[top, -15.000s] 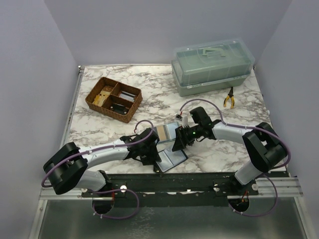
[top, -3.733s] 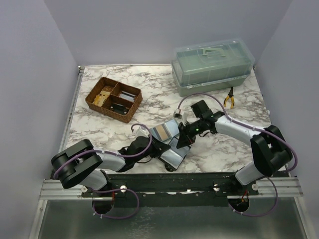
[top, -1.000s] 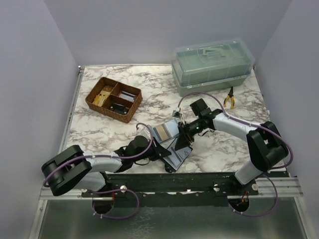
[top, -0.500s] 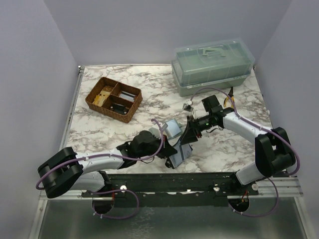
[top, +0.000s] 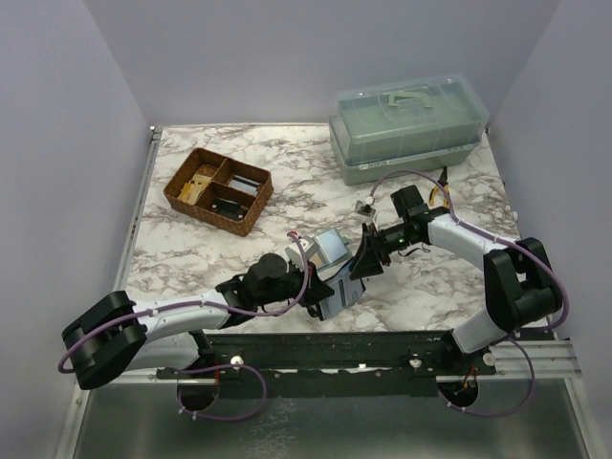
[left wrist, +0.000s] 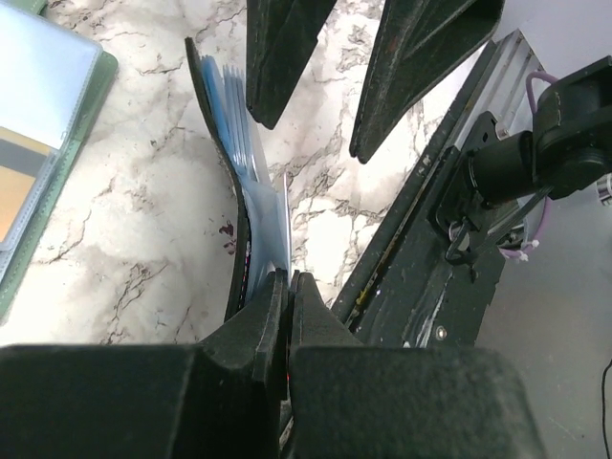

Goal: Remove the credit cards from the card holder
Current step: Remove the credit card from the card holder.

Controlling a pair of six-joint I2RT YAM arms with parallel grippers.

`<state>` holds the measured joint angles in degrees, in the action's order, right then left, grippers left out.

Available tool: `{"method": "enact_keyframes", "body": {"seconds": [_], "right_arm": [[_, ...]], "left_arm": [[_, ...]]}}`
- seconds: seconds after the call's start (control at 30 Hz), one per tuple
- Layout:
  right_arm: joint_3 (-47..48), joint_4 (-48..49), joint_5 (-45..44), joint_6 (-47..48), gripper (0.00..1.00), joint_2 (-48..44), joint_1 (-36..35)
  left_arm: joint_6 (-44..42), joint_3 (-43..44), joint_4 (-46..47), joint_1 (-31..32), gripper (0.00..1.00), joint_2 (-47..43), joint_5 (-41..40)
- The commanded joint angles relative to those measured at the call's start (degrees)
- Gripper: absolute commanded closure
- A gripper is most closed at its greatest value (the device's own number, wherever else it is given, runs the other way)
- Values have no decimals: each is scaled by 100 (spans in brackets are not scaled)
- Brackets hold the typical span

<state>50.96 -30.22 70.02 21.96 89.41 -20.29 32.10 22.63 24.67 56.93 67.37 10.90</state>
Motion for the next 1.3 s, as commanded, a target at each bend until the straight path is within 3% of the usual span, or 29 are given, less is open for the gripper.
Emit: {"method": "enact_keyframes", "body": {"seconds": [0.0,0.5,0.8,0.93,1.1,1.27], "right_arm": [[-130,-198,490,755,45,38,-23],[67,-601,706,1453,46,246,-404],[7,-428,818,1414,51,96,-509],[49,-579,1030,1590,62,43,-537],[179,-886,929,1795,95,152,-533],[233,-1039,746,1926,100,166,-524]], "left_arm": [[-255,-207,398,20,100,-321,-17],[-219,-180,1080,21,100,-71,396],[149,-337,1930,21,100,136,630],[339,-411,2244,21,100,306,576],[477,-633,2323,-2,100,246,441],[813,-1150,2315,-168,100,-283,365]]}}
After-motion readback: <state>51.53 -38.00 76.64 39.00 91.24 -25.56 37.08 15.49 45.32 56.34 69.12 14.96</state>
